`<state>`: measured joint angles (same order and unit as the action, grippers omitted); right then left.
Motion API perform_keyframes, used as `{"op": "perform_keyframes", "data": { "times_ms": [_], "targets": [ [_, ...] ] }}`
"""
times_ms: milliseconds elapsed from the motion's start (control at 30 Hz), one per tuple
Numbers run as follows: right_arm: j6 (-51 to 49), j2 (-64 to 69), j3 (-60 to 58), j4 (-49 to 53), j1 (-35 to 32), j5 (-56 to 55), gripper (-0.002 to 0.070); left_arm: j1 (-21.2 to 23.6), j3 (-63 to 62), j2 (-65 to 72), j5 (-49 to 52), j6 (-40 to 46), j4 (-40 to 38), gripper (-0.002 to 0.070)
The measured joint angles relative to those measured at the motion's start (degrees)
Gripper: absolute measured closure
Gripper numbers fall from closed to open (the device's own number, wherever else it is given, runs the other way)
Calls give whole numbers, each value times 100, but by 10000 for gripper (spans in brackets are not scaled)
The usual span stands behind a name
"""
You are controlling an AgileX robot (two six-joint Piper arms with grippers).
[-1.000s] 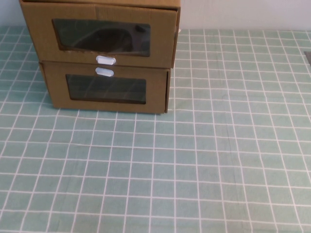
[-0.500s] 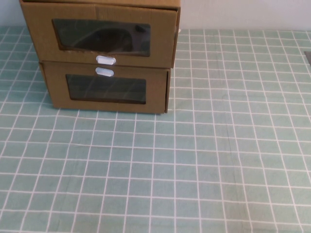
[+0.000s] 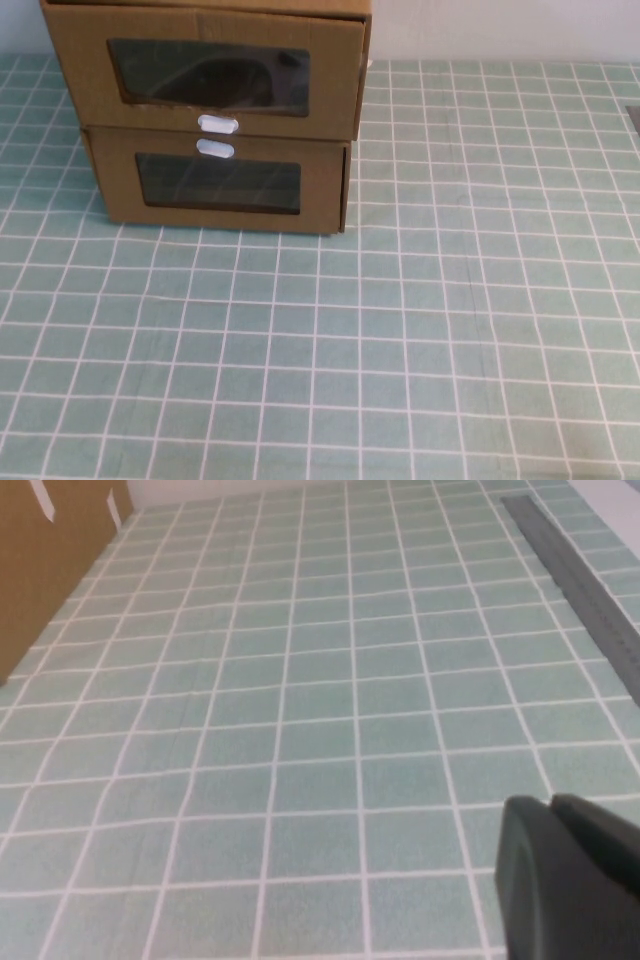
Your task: Close the shoe box
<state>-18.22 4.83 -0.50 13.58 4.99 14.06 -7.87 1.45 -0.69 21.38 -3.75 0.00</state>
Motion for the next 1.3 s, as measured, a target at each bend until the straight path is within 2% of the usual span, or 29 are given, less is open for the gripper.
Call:
{"op": "perform_keyframes", "data": {
  "times_ms": [233, 433, 500, 600, 733, 1033, 1300],
  "targets": [
    [81, -62, -102, -12, -325, -384, 690, 0, 0, 0, 0, 0, 0, 680],
    [118, -117, -102, -12, -350, -468, 690, 0, 0, 0, 0, 0, 0, 680],
    [453, -117, -102, -247, -363, -468, 690, 0, 0, 0, 0, 0, 0, 680],
    [1589, -117, -102, -1210, -401, -457, 690, 0, 0, 0, 0, 0, 0, 680],
    [2211, -117, -102, -1462, -604, -414, 690, 0, 0, 0, 0, 0, 0, 680],
    [2350, -510, -102, -1449, -726, 508, 690, 0, 0, 0, 0, 0, 0, 680],
    [2361, -531, -102, -1501, -726, 563, 690, 0, 0, 0, 0, 0, 0, 680]
  ]
}}
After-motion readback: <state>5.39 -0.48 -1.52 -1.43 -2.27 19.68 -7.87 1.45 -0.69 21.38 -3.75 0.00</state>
